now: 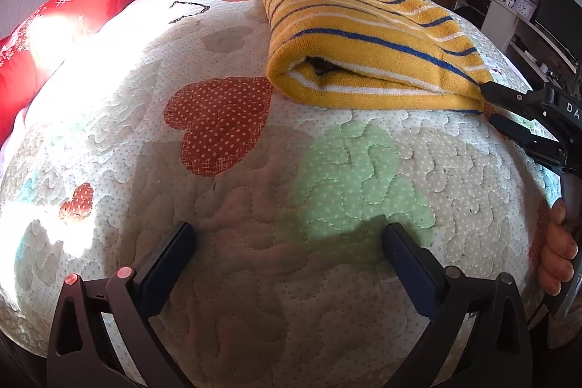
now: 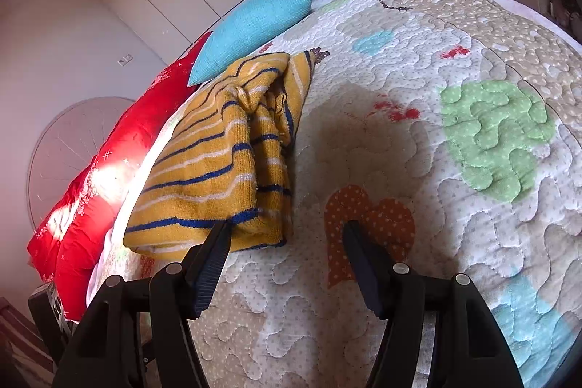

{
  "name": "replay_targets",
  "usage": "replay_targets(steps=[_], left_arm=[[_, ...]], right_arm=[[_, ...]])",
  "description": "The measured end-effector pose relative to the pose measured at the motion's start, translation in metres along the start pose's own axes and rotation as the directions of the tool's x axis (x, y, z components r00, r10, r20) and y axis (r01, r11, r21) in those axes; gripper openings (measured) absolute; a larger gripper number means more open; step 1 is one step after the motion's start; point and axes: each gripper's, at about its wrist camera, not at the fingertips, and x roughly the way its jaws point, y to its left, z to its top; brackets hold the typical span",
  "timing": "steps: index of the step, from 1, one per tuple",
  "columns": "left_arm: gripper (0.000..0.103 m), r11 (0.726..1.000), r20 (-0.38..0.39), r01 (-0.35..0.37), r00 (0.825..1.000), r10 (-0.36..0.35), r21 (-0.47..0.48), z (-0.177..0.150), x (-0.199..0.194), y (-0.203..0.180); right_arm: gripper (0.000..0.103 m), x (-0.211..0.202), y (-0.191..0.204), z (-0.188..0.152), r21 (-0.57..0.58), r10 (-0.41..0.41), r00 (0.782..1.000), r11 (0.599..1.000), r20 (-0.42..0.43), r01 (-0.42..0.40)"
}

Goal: Fold small clothes
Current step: 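Release the folded sweater and withdraw the right gripper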

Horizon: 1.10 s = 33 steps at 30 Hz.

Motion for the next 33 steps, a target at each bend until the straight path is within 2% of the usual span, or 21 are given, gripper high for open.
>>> replay_targets(steps=[3, 13, 33], left_arm=[[0.103, 1.0, 0.001, -0.005, 1.0, 0.005, 0.006, 0.0, 0.001, 0.0], [0.103, 1.0, 0.002, -0.019, 1.0, 0.019, 0.01, -0.001, 0.003, -0.003], [0.103, 0.999, 0.017, -0.031, 0.999, 0.031, 0.012, -0.004, 0.0, -0.004]], right_arm=[[0.068, 0.0, 0.001, -0.002, -0.015, -0.013, 1.0, 1.0, 0.007, 0.013], [0.078, 0.008, 0.013, -0.005, -0.099, -0.039, 0.999, 0.994, 0.03, 0.042], [0.082, 0.01, 0.013, -0.005, -0.11, -0.025, 0.999, 0.993, 0.037, 0.029]])
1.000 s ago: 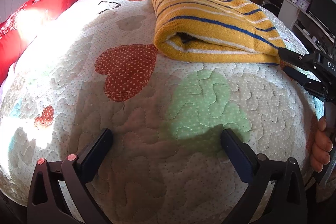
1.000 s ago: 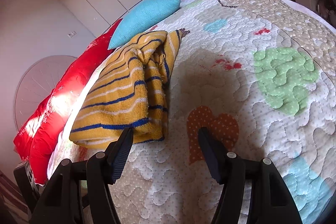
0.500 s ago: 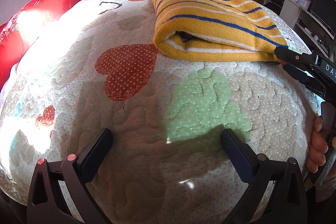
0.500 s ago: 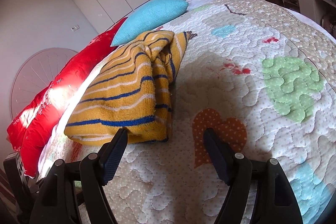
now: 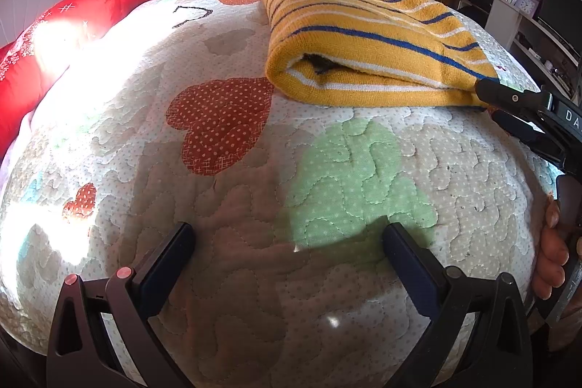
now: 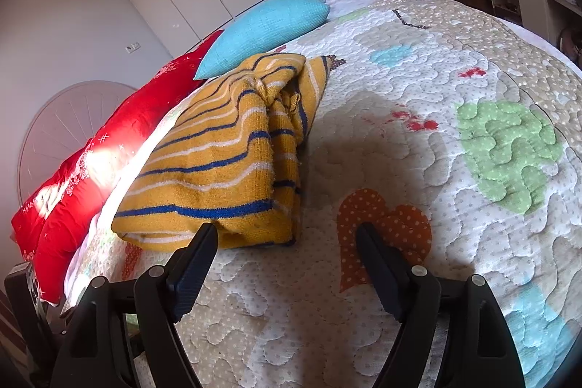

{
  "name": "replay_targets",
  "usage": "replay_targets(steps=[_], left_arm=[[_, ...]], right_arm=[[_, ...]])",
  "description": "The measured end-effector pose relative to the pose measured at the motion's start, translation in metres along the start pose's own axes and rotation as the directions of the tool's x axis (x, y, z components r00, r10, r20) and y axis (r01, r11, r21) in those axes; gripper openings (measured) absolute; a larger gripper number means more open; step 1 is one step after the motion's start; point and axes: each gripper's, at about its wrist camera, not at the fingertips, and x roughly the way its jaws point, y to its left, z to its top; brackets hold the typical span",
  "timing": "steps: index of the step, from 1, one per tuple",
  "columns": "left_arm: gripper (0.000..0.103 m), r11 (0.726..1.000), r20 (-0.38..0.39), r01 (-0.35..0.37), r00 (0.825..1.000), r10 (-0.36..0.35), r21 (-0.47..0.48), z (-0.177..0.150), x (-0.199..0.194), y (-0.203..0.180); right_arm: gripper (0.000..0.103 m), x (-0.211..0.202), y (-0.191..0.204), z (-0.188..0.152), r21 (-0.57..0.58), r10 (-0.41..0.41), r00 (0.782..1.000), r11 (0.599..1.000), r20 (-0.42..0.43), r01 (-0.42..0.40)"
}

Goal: Fold small clothes
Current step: 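Release the folded sweater and withdraw the right gripper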

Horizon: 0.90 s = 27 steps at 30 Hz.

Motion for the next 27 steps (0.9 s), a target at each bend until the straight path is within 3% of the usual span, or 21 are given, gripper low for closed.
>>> replay_targets(steps=[15, 20, 23, 27], left_arm=[[0.103, 1.0, -0.012, 0.008, 1.0, -0.008, -0.018, 0.003, 0.002, 0.002], [0.103, 1.0, 0.003, 0.008, 1.0, -0.008, -0.015, 0.002, 0.002, 0.001], [0.103, 1.0, 0.016, 0.006, 1.0, -0.006, -0.017, 0.0, 0.002, 0.0], [0.103, 1.0, 0.018, -0.002, 1.0, 0.002, -0.023, -0.001, 0.002, -0.001]], right_arm=[[0.083, 0.0, 0.002, 0.001, -0.009, -0.013, 1.0, 1.0, -0.003, 0.013], [0.083, -0.004, 0.014, 0.002, -0.046, -0.133, 0.991, 0.99, -0.02, 0.132], [0.083, -0.007, 0.018, 0.001, -0.066, -0.25, 0.968, 0.966, -0.023, 0.248], [0.083, -0.009, 0.02, -0.006, -0.111, -0.336, 0.941, 0.937, -0.028, 0.331]])
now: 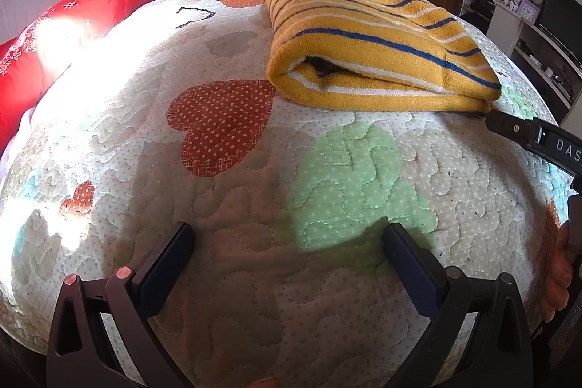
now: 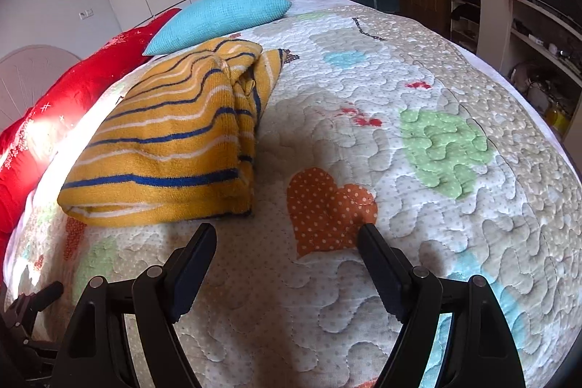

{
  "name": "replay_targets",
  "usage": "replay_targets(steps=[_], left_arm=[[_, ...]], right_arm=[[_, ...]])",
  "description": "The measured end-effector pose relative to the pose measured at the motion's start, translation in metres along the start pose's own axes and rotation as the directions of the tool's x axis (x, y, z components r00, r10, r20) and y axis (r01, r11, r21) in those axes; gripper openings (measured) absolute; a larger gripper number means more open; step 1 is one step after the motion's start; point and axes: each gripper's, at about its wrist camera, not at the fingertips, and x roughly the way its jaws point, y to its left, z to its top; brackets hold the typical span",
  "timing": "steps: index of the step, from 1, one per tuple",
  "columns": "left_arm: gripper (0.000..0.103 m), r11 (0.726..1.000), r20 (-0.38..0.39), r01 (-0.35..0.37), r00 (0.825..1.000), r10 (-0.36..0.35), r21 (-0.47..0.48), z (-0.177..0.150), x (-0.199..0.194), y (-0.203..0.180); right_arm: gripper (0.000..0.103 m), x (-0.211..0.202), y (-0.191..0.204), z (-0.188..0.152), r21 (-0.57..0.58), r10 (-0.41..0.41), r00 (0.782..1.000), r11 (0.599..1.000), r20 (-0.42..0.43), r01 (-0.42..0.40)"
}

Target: Fold small clothes

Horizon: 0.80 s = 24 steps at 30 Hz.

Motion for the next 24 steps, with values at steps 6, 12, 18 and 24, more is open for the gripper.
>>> replay_targets(steps=[6, 12, 18, 24], left_arm=[[0.103, 1.0, -0.004, -0.015, 1.0, 0.015, -0.016, 0.002, 0.0, -0.001], [0.103, 1.0, 0.007, -0.016, 1.0, 0.017, -0.02, 0.002, 0.0, -0.001], [0.103, 0.999, 0.034, -0.025, 0.999, 0.026, -0.028, -0.003, -0.002, -0.004], [0.103, 0.999, 0.046, -0.029, 0.998, 0.03, -0.035, -0.005, -0.004, -0.006]], right_arm=[[0.086, 0.002, 0.013, -0.011, -0.098, -0.111, 0.994, 0.989, 0.01, 0.111], [0.092, 0.003, 0.019, -0.018, -0.136, -0.165, 0.986, 0.977, 0.019, 0.166], [0.098, 0.004, 0.024, -0.02, -0.157, -0.213, 0.976, 0.964, 0.036, 0.216], [0.101, 0.005, 0.026, -0.022, -0.158, -0.24, 0.969, 0.956, 0.053, 0.246]])
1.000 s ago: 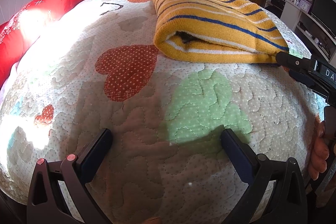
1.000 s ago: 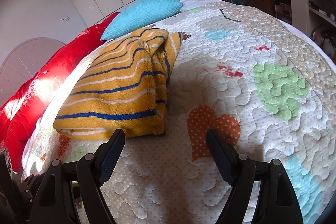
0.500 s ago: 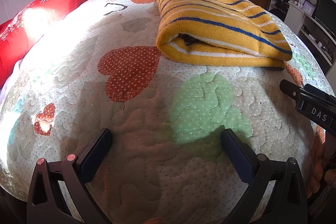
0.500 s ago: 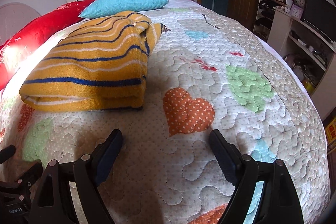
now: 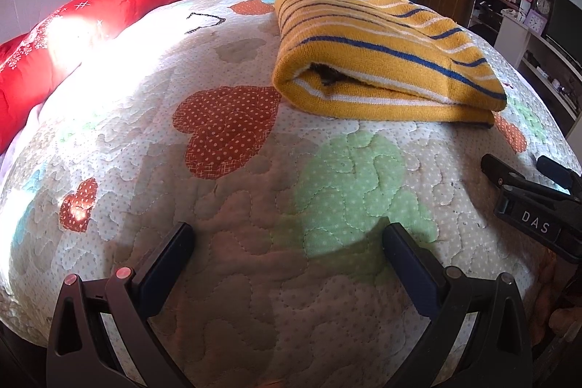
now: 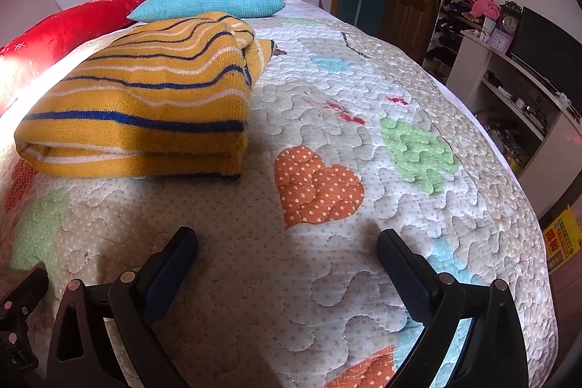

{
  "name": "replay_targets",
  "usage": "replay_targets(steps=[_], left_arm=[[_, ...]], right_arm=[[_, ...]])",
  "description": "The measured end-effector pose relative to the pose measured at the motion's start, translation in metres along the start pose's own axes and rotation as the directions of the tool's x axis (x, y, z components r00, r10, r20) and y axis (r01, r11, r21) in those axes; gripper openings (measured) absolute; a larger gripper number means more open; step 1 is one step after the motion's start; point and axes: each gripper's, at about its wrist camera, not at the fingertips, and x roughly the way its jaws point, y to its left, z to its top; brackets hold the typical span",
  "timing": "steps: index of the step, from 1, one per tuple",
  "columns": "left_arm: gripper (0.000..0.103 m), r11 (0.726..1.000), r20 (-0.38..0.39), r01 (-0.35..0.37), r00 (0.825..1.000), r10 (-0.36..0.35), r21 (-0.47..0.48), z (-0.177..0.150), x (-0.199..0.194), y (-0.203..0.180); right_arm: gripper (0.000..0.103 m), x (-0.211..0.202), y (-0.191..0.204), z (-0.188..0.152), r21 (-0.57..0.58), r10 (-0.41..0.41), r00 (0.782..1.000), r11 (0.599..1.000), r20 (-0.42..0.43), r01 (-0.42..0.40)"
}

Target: Fold small clothes

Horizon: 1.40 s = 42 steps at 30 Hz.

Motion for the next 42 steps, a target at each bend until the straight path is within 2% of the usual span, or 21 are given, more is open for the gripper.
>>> replay_targets(steps=[14, 19, 26, 42], left_arm=[[0.103, 1.0, 0.01, -0.007, 1.0, 0.007, -0.002, -0.0011, -0.0014, -0.0002], [0.103, 1.0, 0.011, 0.002, 1.0, -0.002, -0.008, -0.0018, -0.0015, 0.0007], [0.103, 1.0, 0.014, 0.0, 1.0, 0.0, -0.003, -0.0054, -0.0034, -0.0008], [0.103, 1.0, 0.01, -0.004, 1.0, 0.004, -0.003, -0.0034, -0.0022, 0.0009]], right_arm=[[0.103, 0.0012, -0.0011, -0.0004, 0.021, 0.006, 1.0, 1.0, -0.008, -0.006], [0.103, 0.004, -0.0059, 0.0006, 0.056, 0.039, 0.999, 0.998, -0.025, -0.038], [0.103, 0.0017, -0.0052, -0.0038, 0.059, 0.035, 0.999, 0.998, 0.016, -0.036], [0.103, 0.0012, -0.0032, -0.0062, 0.051, 0.017, 0.999, 0.998, 0.047, -0.02]])
